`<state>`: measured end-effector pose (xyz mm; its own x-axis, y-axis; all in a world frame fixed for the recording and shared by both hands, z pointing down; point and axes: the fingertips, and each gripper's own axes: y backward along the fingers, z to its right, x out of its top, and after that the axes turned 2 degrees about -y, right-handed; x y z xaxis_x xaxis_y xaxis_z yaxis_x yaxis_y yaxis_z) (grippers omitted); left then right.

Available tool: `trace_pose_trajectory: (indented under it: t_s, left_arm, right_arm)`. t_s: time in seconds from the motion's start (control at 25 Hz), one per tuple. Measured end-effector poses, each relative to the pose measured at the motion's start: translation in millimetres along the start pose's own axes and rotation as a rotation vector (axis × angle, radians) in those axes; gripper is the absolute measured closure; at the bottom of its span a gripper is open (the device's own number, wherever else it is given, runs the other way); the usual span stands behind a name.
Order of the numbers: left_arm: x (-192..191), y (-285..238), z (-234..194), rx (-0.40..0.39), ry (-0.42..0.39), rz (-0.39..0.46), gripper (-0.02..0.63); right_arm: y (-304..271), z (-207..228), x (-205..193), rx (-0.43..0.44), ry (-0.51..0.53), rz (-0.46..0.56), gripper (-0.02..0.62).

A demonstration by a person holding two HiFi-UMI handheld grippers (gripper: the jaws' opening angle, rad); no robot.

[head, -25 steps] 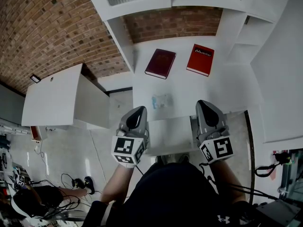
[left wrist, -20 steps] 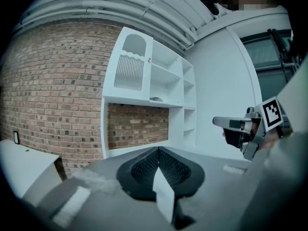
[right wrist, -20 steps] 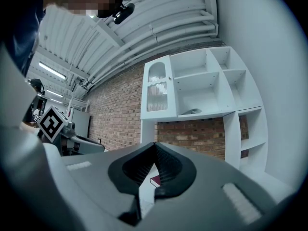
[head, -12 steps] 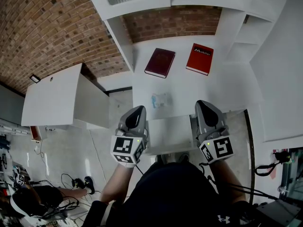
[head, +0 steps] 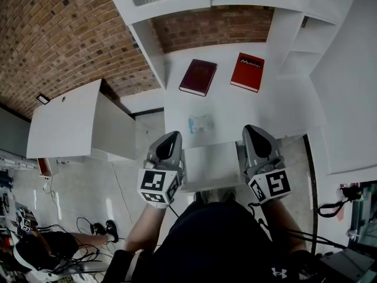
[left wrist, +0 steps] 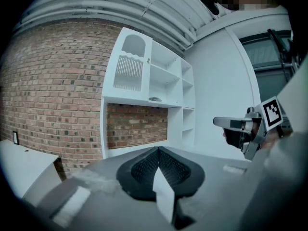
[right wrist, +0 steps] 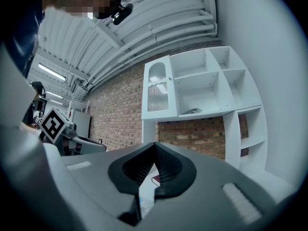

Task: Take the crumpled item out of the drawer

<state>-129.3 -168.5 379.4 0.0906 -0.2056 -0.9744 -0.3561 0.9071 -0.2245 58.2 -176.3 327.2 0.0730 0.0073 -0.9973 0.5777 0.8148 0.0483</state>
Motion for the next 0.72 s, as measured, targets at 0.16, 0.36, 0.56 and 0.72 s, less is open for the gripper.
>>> trace_pose_trajectory:
  t_s: [0.16,0.36,0.56,0.72]
  left_arm:
    - [1.5,-0.3,2.8,-0.010,-0.002,0.004,0.603]
    - [0.7,-0.8,1.3,-0.018,0.002,0.004,0.603]
    - [2.0,-2.9,0.6,-0.025,0.002,0.009,0.603]
    - [0.2,-4.4,-1.6,-0.033,0.005,0.006,0.603]
  right_arm:
    - [2.2,0.5,0.1,-0.004,-0.001,-0.001,0.594]
    - [3.1,-0.2,0.1,-0.012,-0.002,-0.007,0.594]
    - [4.5,-0.1,1.0,-0.020,-0.002,-0.004,0.594]
    - [4.8,-0.8,-1.1,-0.030,-0.004,-0.006,0.594]
